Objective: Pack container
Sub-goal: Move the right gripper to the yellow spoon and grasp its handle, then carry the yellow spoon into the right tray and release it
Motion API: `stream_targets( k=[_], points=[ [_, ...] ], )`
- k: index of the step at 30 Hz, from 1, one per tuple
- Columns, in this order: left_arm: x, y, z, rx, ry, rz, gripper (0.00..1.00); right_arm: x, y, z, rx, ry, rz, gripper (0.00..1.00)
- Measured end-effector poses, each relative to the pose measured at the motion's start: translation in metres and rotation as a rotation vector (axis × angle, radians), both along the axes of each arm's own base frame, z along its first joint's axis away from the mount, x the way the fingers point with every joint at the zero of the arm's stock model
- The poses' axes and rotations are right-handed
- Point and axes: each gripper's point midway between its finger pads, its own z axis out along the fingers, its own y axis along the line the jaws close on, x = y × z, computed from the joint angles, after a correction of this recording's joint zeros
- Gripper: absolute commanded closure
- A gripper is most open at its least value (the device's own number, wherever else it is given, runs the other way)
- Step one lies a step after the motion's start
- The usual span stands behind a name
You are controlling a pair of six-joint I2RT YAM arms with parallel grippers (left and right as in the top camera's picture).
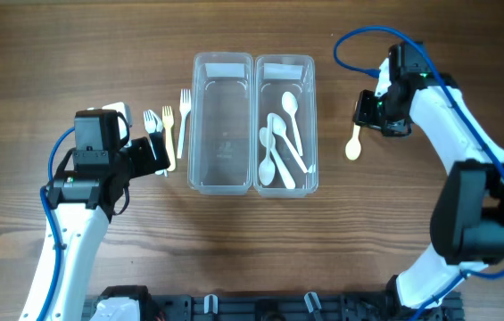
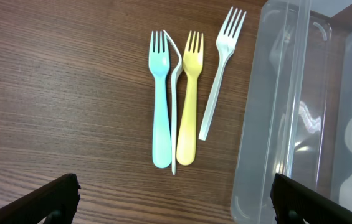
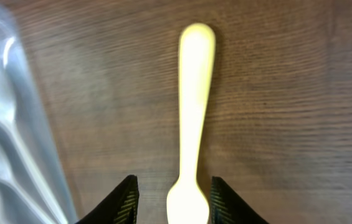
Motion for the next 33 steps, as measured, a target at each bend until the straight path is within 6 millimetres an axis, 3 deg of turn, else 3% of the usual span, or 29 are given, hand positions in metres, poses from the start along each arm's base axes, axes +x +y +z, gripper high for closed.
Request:
stream_targets(
  k=[8, 10, 13, 24, 25, 27, 30, 33],
  points=[
    [0.0, 0.0, 0.0, 0.0, 0.0, 0.0, 0.0, -0.004, -0.001, -0.046, 0.004, 0.104, -0.061, 0.63],
    [0.0, 0.0, 0.0, 0.0, 0.0, 0.0, 0.0, -0.003, -0.002, -0.047, 0.004, 0.103, -0.065, 0.8],
    [0.0, 0.0, 0.0, 0.0, 0.0, 0.0, 0.0, -0.004, -0.002, -0.049, 0.002, 0.114, -0.077, 0.96],
    [0.0, 0.0, 0.0, 0.0, 0.0, 0.0, 0.0, -0.015, -0.005, -0.04, -0.016, 0.14, -0.083, 0.96],
    [0.0, 0.0, 0.0, 0.0, 0.0, 0.0, 0.0, -0.016, -0.005, -0.036, -0.017, 0.13, -0.082, 0.96],
    [0.0, 0.0, 0.0, 0.0, 0.0, 0.0, 0.0, -0.014, -0.003, -0.005, -0.02, 0.056, -0.074, 0.96],
    [0.0, 0.0, 0.0, 0.0, 0.0, 0.0, 0.0, -0.003, 0.012, 0.073, -0.011, -0.173, -0.037, 0.96],
    [0.0, 0.0, 0.0, 0.0, 0.0, 0.0, 0.0, -0.008, 0.041, 0.147, 0.02, -0.375, 0.034, 0.96]
  ],
)
